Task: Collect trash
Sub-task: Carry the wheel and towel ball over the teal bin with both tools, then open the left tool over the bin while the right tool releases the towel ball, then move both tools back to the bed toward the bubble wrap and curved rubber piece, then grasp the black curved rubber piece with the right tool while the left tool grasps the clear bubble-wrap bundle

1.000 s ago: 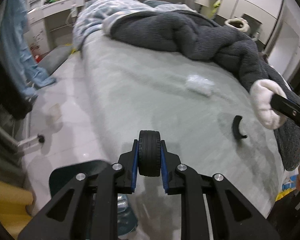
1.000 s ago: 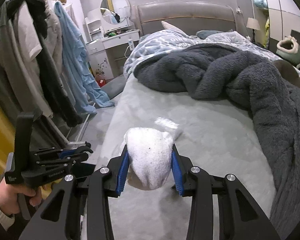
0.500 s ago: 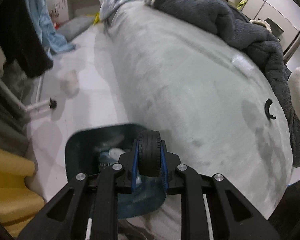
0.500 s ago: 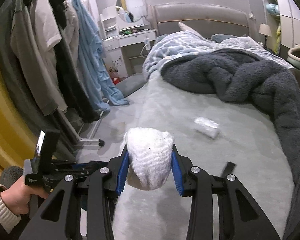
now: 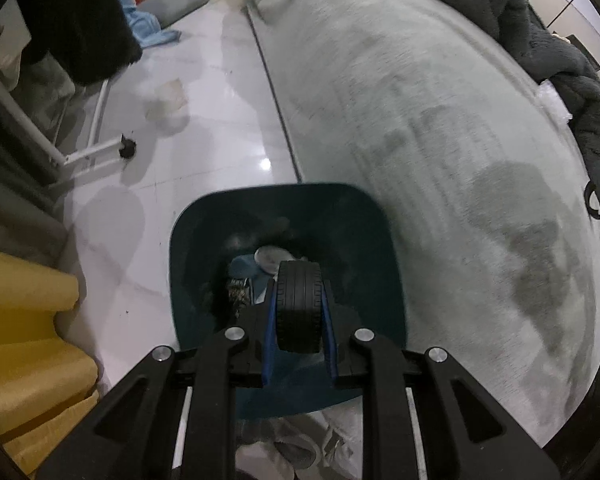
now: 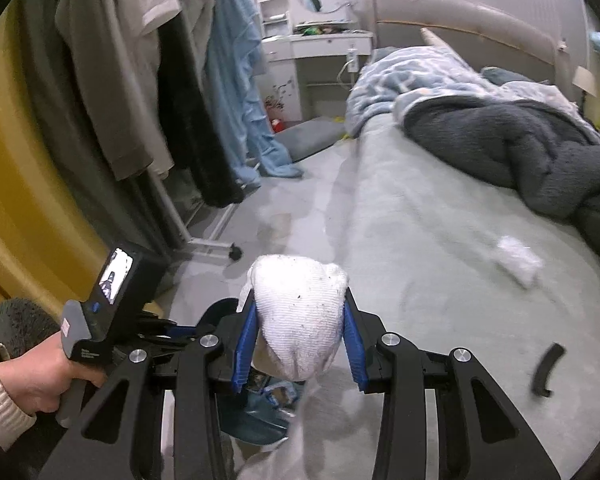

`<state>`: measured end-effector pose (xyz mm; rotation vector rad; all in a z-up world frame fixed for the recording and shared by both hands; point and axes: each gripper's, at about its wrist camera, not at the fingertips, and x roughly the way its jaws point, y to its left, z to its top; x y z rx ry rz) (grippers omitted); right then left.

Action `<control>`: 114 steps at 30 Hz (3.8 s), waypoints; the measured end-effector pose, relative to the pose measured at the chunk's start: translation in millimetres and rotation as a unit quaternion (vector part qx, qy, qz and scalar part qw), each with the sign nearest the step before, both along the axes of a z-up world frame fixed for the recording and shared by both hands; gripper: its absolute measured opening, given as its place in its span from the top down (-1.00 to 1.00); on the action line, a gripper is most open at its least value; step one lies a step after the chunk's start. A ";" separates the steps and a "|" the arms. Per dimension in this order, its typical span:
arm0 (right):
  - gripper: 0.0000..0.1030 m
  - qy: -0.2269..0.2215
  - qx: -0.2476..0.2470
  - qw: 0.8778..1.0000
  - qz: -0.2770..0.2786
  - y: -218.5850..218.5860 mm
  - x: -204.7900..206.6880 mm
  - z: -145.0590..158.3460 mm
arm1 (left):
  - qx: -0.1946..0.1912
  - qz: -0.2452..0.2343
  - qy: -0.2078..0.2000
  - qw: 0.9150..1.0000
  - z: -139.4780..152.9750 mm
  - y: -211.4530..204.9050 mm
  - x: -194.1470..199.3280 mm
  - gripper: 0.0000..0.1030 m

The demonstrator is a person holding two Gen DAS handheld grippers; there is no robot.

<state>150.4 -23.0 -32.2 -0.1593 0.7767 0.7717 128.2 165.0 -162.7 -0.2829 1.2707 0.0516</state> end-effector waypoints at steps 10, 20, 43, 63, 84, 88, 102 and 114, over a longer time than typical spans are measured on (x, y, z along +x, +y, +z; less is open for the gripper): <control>0.23 0.034 -0.044 0.997 0.047 52.7 6.5 -46.2 | -0.023 -0.011 0.059 0.998 -31.7 13.7 -10.8 0.58; 0.23 0.096 -0.117 0.986 0.072 89.1 13.7 -114.3 | -0.050 -0.003 0.074 0.996 -35.4 30.4 -23.4 0.49; 0.20 0.184 -0.238 0.949 0.097 134.6 -2.8 -210.5 | -0.015 0.024 -0.108 0.994 50.2 78.0 -36.6 -0.51; -0.76 0.068 -0.152 0.984 0.060 101.8 10.3 -97.6 | 0.071 0.026 -0.340 0.937 162.8 33.5 -32.6 -0.91; -0.93 -0.015 -0.063 0.988 -0.137 -78.3 52.8 -29.0 | 0.042 -0.050 -0.355 0.933 181.3 -81.5 6.2 -0.94; -0.93 -0.021 -0.056 0.982 -0.178 -116.8 62.6 -23.3 | 0.034 -0.059 -0.350 0.934 181.1 -96.5 11.2 -0.94; -0.93 -0.049 -0.020 0.962 -0.267 -185.4 79.4 -30.0 | 0.049 -0.094 -0.340 0.935 175.3 -141.9 46.0 -0.94; -0.93 -0.008 -0.011 0.966 -0.257 -188.7 85.4 -60.4 | 0.012 -0.172 -0.324 0.930 154.6 -174.3 106.0 -0.93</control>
